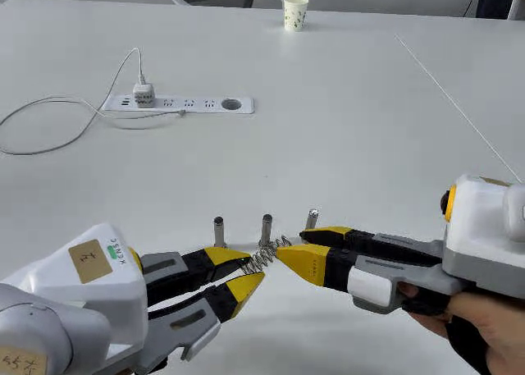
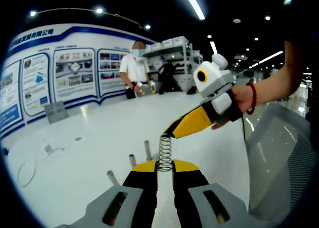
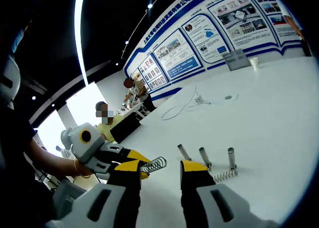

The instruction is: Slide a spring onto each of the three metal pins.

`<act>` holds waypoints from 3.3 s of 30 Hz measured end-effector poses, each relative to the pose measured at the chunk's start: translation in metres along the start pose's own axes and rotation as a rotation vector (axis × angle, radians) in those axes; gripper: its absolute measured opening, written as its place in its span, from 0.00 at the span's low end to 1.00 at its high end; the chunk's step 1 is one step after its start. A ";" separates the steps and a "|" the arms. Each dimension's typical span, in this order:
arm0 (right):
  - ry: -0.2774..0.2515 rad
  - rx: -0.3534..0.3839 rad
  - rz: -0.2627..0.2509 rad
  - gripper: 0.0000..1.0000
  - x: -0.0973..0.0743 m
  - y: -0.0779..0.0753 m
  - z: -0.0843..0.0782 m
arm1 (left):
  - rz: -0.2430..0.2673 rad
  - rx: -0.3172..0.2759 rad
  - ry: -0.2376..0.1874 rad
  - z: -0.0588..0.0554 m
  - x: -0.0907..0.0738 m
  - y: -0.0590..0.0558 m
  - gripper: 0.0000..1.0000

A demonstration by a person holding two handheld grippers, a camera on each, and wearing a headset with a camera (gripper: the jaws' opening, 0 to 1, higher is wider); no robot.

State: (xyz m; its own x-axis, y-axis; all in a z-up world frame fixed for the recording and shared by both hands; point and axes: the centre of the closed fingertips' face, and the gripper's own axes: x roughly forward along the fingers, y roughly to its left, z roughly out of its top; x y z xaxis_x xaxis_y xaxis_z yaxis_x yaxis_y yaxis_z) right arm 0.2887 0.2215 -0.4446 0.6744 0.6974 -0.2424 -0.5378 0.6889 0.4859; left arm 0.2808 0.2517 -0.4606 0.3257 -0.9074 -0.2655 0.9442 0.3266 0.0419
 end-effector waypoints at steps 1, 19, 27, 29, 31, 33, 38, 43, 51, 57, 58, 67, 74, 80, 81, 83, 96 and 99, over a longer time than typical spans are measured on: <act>0.000 0.002 0.003 0.31 0.000 0.000 0.000 | -0.002 0.000 -0.003 0.001 0.000 -0.001 0.10; -0.038 0.067 0.055 0.18 0.000 0.009 0.006 | -0.035 -0.041 -0.082 0.014 -0.001 -0.008 0.10; -0.030 0.071 0.078 0.14 0.001 0.012 0.005 | -0.037 -0.028 -0.074 0.013 -0.001 -0.010 0.11; -0.030 0.067 0.079 0.13 0.001 0.012 0.005 | -0.034 -0.025 -0.072 0.013 -0.001 -0.010 0.11; -0.031 0.069 0.082 0.13 0.001 0.013 0.005 | -0.032 -0.026 -0.069 0.013 -0.001 -0.009 0.11; -0.032 0.062 0.083 0.13 0.001 0.012 0.006 | -0.030 -0.030 -0.065 0.013 -0.001 -0.009 0.11; -0.038 0.048 0.083 0.13 0.002 0.013 0.007 | -0.022 -0.039 -0.064 0.013 0.000 -0.007 0.12; -0.039 0.009 0.065 0.13 0.002 0.012 0.009 | -0.010 -0.052 -0.040 0.009 0.001 -0.004 0.18; -0.017 -0.090 0.008 0.13 0.004 0.009 0.011 | 0.038 -0.083 0.063 -0.012 0.000 0.003 0.38; 0.009 -0.203 -0.045 0.13 0.008 0.006 0.013 | 0.083 -0.136 0.110 -0.024 -0.006 0.009 0.50; 0.011 -0.212 -0.051 0.13 0.008 0.005 0.014 | 0.086 -0.137 0.112 -0.025 -0.007 0.009 0.51; 0.034 -0.331 -0.094 0.13 0.021 0.001 0.021 | 0.123 -0.164 0.121 -0.032 -0.014 0.012 0.62; 0.042 -0.366 -0.104 0.13 0.035 -0.004 0.025 | 0.138 -0.177 0.123 -0.036 -0.018 0.014 0.71; 0.050 -0.402 -0.127 0.13 0.046 -0.011 0.027 | 0.156 -0.187 0.135 -0.040 -0.021 0.016 0.80; 0.053 -0.407 -0.131 0.13 0.048 -0.013 0.027 | 0.157 -0.189 0.136 -0.041 -0.021 0.016 0.81; 0.056 -0.408 -0.134 0.13 0.050 -0.015 0.026 | 0.159 -0.191 0.138 -0.042 -0.022 0.016 0.83; 0.064 -0.446 -0.155 0.13 0.070 -0.023 0.030 | 0.170 -0.160 0.155 -0.045 -0.022 0.016 0.94; 0.074 -0.471 -0.162 0.13 0.076 -0.025 0.029 | 0.173 -0.161 0.151 -0.045 -0.022 0.016 0.96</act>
State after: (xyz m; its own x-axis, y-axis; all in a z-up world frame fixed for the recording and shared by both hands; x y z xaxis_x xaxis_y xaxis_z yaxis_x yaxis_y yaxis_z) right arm 0.3678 0.2514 -0.4506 0.7395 0.5748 -0.3504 -0.6107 0.7918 0.0100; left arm 0.2869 0.2887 -0.4974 0.4594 -0.7884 -0.4091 0.8512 0.5224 -0.0510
